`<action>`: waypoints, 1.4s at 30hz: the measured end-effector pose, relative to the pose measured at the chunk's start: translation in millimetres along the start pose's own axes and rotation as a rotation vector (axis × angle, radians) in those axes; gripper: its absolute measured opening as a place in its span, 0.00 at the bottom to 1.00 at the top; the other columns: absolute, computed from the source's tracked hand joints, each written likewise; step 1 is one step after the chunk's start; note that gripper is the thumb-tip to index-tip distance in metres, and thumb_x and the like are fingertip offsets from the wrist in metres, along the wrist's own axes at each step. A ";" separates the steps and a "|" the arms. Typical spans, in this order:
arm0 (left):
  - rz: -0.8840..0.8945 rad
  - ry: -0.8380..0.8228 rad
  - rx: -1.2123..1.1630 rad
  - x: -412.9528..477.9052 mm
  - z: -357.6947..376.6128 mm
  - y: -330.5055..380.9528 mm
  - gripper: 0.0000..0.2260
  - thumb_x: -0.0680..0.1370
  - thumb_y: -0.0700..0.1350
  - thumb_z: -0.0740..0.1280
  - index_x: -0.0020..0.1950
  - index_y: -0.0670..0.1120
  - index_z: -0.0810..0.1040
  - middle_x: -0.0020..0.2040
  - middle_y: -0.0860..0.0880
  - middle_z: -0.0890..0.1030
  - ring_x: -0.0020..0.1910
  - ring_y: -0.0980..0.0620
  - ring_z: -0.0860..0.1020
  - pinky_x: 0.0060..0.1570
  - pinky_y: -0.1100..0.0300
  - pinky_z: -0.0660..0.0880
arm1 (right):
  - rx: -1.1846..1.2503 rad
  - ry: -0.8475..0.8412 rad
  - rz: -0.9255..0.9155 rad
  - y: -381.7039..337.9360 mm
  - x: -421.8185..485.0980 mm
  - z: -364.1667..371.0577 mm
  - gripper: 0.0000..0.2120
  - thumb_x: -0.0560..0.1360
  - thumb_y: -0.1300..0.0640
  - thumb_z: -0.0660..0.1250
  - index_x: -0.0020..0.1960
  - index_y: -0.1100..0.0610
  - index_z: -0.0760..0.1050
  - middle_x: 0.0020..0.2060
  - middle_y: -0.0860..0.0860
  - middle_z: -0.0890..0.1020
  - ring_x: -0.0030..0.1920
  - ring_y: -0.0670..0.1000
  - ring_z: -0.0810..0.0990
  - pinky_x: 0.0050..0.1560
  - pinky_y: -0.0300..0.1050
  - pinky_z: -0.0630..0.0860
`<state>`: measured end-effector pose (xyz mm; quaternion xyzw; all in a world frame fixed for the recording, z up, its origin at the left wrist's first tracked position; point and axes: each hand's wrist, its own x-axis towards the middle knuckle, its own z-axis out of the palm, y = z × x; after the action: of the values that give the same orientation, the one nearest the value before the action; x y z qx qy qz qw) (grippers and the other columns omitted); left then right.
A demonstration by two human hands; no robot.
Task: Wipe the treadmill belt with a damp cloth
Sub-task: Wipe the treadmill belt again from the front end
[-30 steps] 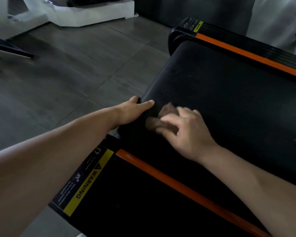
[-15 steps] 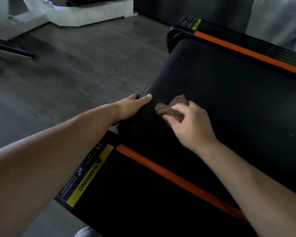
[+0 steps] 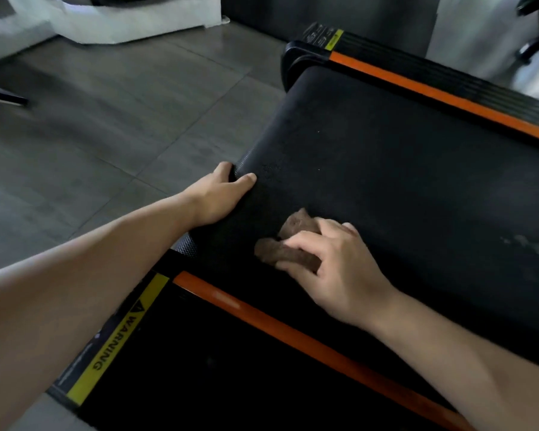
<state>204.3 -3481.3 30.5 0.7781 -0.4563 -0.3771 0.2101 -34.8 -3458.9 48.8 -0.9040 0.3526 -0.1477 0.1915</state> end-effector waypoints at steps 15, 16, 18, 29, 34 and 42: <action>0.163 0.244 0.383 3.5 40.3 38.9 0.25 0.84 0.54 0.54 0.80 0.47 0.58 0.81 0.36 0.57 0.81 0.39 0.55 0.76 0.41 0.55 | -0.151 0.193 0.082 71.4 70.5 -21.5 0.12 0.74 0.42 0.71 0.52 0.48 0.83 0.44 0.54 0.81 0.45 0.57 0.80 0.51 0.54 0.75; 0.191 0.255 0.394 2.7 41.7 38.2 0.26 0.85 0.54 0.54 0.81 0.47 0.57 0.83 0.37 0.54 0.82 0.41 0.51 0.78 0.41 0.53 | -0.178 0.258 0.158 88.6 91.1 -27.3 0.13 0.75 0.42 0.70 0.53 0.48 0.83 0.45 0.55 0.81 0.46 0.58 0.80 0.53 0.56 0.76; 0.245 0.251 0.411 2.0 42.6 36.6 0.26 0.85 0.54 0.51 0.83 0.50 0.54 0.84 0.39 0.49 0.83 0.43 0.46 0.80 0.42 0.49 | -0.174 0.317 0.359 115.0 126.7 -39.8 0.12 0.76 0.42 0.69 0.53 0.48 0.81 0.47 0.52 0.81 0.49 0.57 0.80 0.57 0.59 0.76; 0.370 0.230 0.503 31.7 55.8 67.8 0.25 0.84 0.54 0.54 0.79 0.45 0.60 0.84 0.37 0.48 0.83 0.42 0.43 0.81 0.44 0.41 | -0.120 0.250 0.220 134.8 158.5 -47.4 0.12 0.74 0.43 0.72 0.54 0.47 0.82 0.48 0.53 0.81 0.50 0.58 0.80 0.57 0.58 0.76; 0.455 0.278 0.583 31.6 64.9 61.9 0.31 0.82 0.63 0.46 0.84 0.54 0.55 0.84 0.39 0.50 0.83 0.39 0.43 0.80 0.38 0.41 | -0.138 0.284 0.418 162.6 195.7 -50.6 0.13 0.74 0.41 0.70 0.55 0.47 0.81 0.49 0.50 0.83 0.51 0.56 0.81 0.59 0.59 0.76; 0.557 0.221 0.613 31.7 65.6 62.5 0.30 0.81 0.66 0.44 0.83 0.61 0.53 0.85 0.47 0.48 0.84 0.44 0.41 0.80 0.40 0.41 | -0.216 0.321 0.360 190.6 237.3 -61.4 0.12 0.77 0.43 0.69 0.55 0.48 0.80 0.48 0.51 0.81 0.53 0.58 0.80 0.59 0.56 0.74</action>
<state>128.3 -3538.7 18.8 0.6874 -0.7147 -0.0675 0.1104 -2.2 -3767.6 48.5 -0.8068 0.5475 -0.2142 0.0585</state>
